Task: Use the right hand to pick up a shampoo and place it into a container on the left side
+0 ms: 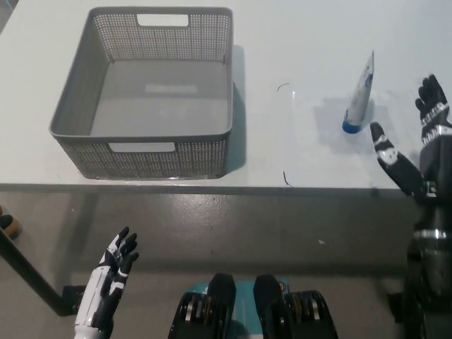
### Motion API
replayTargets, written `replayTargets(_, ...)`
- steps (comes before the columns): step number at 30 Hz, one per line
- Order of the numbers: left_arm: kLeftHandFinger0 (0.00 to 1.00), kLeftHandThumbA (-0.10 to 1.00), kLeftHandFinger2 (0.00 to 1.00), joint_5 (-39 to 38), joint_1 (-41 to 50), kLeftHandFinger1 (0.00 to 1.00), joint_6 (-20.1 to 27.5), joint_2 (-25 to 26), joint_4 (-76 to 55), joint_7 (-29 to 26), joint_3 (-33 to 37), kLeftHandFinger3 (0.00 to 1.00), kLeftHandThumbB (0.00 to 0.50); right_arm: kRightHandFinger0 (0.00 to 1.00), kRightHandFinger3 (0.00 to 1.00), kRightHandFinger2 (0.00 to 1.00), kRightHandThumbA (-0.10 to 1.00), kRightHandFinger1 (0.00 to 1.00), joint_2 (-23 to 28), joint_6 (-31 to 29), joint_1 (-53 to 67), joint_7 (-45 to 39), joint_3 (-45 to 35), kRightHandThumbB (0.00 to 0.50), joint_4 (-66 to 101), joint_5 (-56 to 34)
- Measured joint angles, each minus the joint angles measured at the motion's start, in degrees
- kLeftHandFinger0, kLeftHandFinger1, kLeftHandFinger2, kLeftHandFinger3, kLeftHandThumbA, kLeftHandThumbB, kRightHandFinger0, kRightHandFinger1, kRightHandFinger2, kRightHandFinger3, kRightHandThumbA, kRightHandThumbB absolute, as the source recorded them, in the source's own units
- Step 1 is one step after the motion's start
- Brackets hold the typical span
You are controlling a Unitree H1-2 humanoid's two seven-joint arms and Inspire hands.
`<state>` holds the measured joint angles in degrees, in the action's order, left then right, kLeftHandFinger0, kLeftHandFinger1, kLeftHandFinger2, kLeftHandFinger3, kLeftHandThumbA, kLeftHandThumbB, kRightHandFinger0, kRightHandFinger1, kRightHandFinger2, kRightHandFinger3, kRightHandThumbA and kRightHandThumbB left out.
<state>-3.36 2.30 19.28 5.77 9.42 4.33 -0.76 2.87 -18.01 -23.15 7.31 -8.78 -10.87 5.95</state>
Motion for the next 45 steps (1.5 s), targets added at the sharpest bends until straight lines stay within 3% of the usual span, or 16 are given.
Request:
replayTargets(2, 1.0, 0.81, 1.0, 0.02, 0.06, 1.0, 0.2, 0.0, 0.01, -0.01, 0.01, 1.0, 0.0, 1.0, 1.0, 1.0, 0.82, 1.0, 0.63, 0.35, -2.56, 0.26, -0.21, 0.342, -3.96, -0.12)
replayTargets(6, 1.0, 0.8, 1.0, 0.02, 0.02, 1.0, 0.49, 0.01, 0.08, 0.0, 0.0, 1.0, 0.0, 1.0, 1.0, 1.0, 0.95, 1.0, 1.92, 2.11, -6.92, 0.25, -0.59, 0.415, -10.05, -0.81)
replayTargets(7, 1.0, 0.79, 1.0, 0.02, 0.01, 1.0, 0.5, 0.0, 0.08, 0.0, 0.0, 1.0, 0.0, 1.0, 1.0, 1.0, 0.93, 1.0, 2.08, 2.52, -7.32, 0.25, -0.59, 0.448, -10.56, -0.85)
replayTargets(13, 1.0, 0.78, 1.0, -0.09, -0.01, 1.0, 0.55, 0.02, 0.11, 0.23, 0.01, 1.0, 0.0, 1.0, 1.0, 1.0, 0.93, 1.0, 3.67, 5.25, -11.51, 0.03, -0.59, 0.478, -18.55, -1.99)
replayTargets(21, 1.0, 0.77, 1.0, -0.07, -0.16, 1.0, 0.55, 0.02, 0.1, 0.41, 0.02, 1.0, 0.0, 1.0, 1.0, 1.0, 0.86, 1.0, 3.96, 7.07, -14.45, 0.0, -0.59, 0.479, -26.13, -3.14)
replayTargets(30, 1.0, 0.77, 1.0, -0.13, -0.29, 1.0, 0.55, 0.03, 0.11, 0.74, 0.02, 1.0, 0.0, 1.0, 1.0, 1.0, 0.89, 1.0, 4.53, 7.14, -17.86, -0.23, -0.57, 0.494, -36.55, -4.98)
replayTargets(33, 1.0, 0.77, 1.0, -0.14, -0.34, 1.0, 0.55, 0.04, 0.11, 0.93, 0.02, 1.0, 0.0, 1.0, 1.0, 1.0, 0.84, 1.0, 4.83, 7.13, -19.11, -0.21, -0.34, 0.463, -39.74, -4.99)
replayTargets(39, 1.0, 0.76, 1.0, -0.34, -0.45, 1.0, 0.54, 0.09, 0.1, 1.32, 0.02, 1.0, 0.0, 1.0, 1.0, 1.0, 0.83, 1.0, 5.4, 6.92, -24.02, -0.96, -0.53, 0.459, -48.97, -5.72)
replayTargets(42, 1.0, 0.77, 1.0, -0.45, -0.64, 1.0, 0.53, 0.21, 0.1, 1.37, 0.02, 1.0, 0.004, 1.0, 1.0, 1.0, 0.84, 1.0, 5.73, 6.68, -26.92, -1.74, -0.87, 0.416, -53.55, -6.65)
replayTargets(45, 1.0, 0.77, 1.0, -0.56, -1.0, 1.0, 0.52, 0.41, 0.1, 1.49, 0.02, 1.0, 0.002, 1.0, 1.0, 1.0, 0.86, 1.0, 6.31, 6.62, -30.11, -2.42, -0.76, 0.446, -57.94, -7.13)
